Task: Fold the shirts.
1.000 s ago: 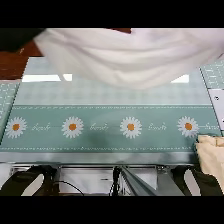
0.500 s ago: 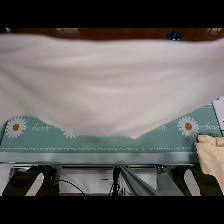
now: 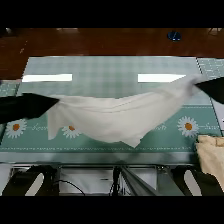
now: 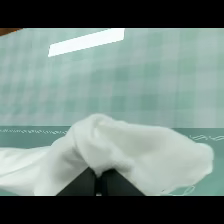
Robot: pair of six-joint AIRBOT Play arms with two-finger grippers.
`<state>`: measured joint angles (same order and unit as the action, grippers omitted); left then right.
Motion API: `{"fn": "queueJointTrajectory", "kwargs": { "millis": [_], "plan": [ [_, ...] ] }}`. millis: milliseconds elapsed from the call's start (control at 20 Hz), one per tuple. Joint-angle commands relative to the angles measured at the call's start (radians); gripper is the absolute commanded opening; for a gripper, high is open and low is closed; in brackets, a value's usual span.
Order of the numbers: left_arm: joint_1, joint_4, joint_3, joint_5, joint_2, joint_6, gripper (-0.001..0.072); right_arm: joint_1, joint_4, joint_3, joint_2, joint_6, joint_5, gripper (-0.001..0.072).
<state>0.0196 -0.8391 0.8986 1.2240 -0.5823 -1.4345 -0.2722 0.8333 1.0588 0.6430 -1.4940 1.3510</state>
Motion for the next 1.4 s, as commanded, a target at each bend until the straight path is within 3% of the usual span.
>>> {"fn": "queueJointTrajectory", "kwargs": {
  "millis": [0, 200, 350, 550, 650, 800, 850, 900, 950, 1050, 1100, 1150, 1200, 1250, 1300, 1350],
  "plan": [
    [0.001, 0.192, -0.242, -0.342, -0.138, 0.181, 0.0028, 0.137, -0.039, -0.222, 0.09, 0.1, -0.283, 0.0025],
    [0.001, 0.378, -0.261, -0.51, -0.388, 0.357, 0.0028, 0.346, -0.043, -0.264, 0.304, 0.229, -0.664, 0.0025],
    [0.0, 0.406, -0.261, -0.583, -0.51, 0.398, 0.003, 0.43, -0.042, -0.264, 0.442, 0.236, -0.861, 0.0026],
    [0.0, 0.407, -0.261, -0.638, -0.58, 0.397, 0.0037, 0.461, -0.043, -0.264, 0.553, 0.235, -0.9, 0.0025],
    [-0.001, 0.407, -0.258, -0.611, -0.581, 0.397, 0.008, 0.46, -0.043, -0.264, 0.557, 0.235, -0.889, 0.0025],
    [-0.039, 0.406, -0.198, -0.458, -0.581, 0.402, 0.0102, 0.46, -0.043, -0.264, 0.513, 0.235, -0.9, 0.0037],
    [-0.074, 0.406, -0.153, -0.369, -0.578, 0.409, 0.0481, 0.46, -0.043, -0.264, 0.483, 0.235, -0.902, 0.0172],
    [-0.116, 0.407, -0.105, -0.278, -0.575, 0.391, 0.0717, 0.46, -0.042, -0.261, 0.449, 0.236, -0.901, 0.0341],
    [-0.171, 0.406, -0.047, -0.158, -0.571, 0.391, 0.072, 0.46, -0.038, -0.255, 0.406, 0.237, -0.901, 0.0425],
    [-0.279, 0.402, 0.06, 0.07, -0.557, 0.361, 0.072, 0.46, 0.007, -0.235, 0.315, 0.248, -0.9, 0.0433],
    [-0.322, 0.388, 0.094, 0.152, -0.54, 0.323, 0.0656, 0.46, 0.075, -0.22, 0.268, 0.246, -0.893, 0.0433],
    [-0.354, 0.352, 0.112, 0.22, -0.509, 0.312, 0.0545, 0.46, 0.158, -0.206, 0.228, 0.239, -0.88, 0.0433],
    [-0.364, 0.306, 0.111, 0.261, -0.473, 0.29, 0.0533, 0.453, 0.254, -0.196, 0.194, 0.214, -0.86, 0.0432],
    [-0.356, 0.236, 0.107, 0.311, -0.435, 0.247, 0.0547, 0.43, 0.349, -0.192, 0.166, 0.17, -0.819, 0.0432],
    [-0.331, 0.177, 0.098, 0.353, -0.398, 0.214, 0.0671, 0.39, 0.441, -0.192, 0.15, 0.114, -0.757, 0.0433],
    [-0.296, 0.137, 0.083, 0.369, -0.364, 0.17, 0.072, 0.344, 0.515, -0.192, 0.149, 0.075, -0.685, 0.0433]
  ]
}}
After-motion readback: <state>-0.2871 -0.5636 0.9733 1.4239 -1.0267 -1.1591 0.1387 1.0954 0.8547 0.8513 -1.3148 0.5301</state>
